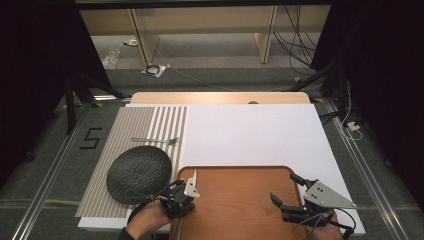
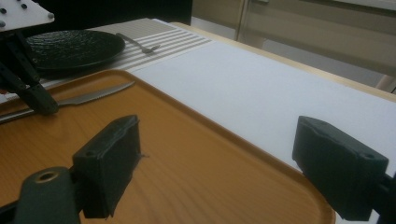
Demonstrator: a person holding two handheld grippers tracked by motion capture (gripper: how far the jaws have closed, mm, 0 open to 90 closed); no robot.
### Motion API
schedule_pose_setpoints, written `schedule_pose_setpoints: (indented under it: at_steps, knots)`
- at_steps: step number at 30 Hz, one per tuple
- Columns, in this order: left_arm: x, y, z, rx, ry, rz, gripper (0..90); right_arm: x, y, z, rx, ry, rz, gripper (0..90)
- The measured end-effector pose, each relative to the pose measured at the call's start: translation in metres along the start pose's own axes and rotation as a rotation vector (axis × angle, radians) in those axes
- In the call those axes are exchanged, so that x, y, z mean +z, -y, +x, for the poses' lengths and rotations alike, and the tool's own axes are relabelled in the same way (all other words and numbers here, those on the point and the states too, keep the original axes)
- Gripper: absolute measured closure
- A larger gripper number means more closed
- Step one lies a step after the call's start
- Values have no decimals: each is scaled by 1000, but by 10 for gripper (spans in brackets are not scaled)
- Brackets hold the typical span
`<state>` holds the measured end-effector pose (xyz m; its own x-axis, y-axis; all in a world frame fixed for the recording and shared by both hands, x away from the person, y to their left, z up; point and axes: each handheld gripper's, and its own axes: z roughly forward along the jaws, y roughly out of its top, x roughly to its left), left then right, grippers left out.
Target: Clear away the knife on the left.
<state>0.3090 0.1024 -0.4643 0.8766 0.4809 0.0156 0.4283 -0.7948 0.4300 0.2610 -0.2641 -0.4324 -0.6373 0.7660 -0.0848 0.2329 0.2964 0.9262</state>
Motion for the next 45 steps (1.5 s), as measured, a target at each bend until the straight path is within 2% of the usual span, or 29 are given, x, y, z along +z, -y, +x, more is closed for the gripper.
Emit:
schedule_pose_setpoints:
  at_steps: [13,19,21,26,28,32,39,45]
  knots:
    - [-4,8,8,-36,-39,18,894,0,0,0,-2,-2,-7,162]
    - [-6,8,10,-41,-44,0,877,0,0,0,-2,-1,-6,162]
    - [-9,7,10,-62,-18,-34,822,0,0,0,-1,-2,-7,162]
    - [-14,5,11,-75,-15,-60,670,0,0,0,0,-1,-6,162]
    - [-15,3,12,-99,-27,-73,545,0,0,0,0,-1,-6,162]
    - [-19,2,15,-123,-44,-105,436,0,0,-1,6,-1,-12,162]
    - [-28,3,21,-148,-68,-168,317,0,0,-1,11,-5,-11,162]
    - [-35,4,28,-177,-97,-225,270,0,1,-3,16,-6,-15,162]
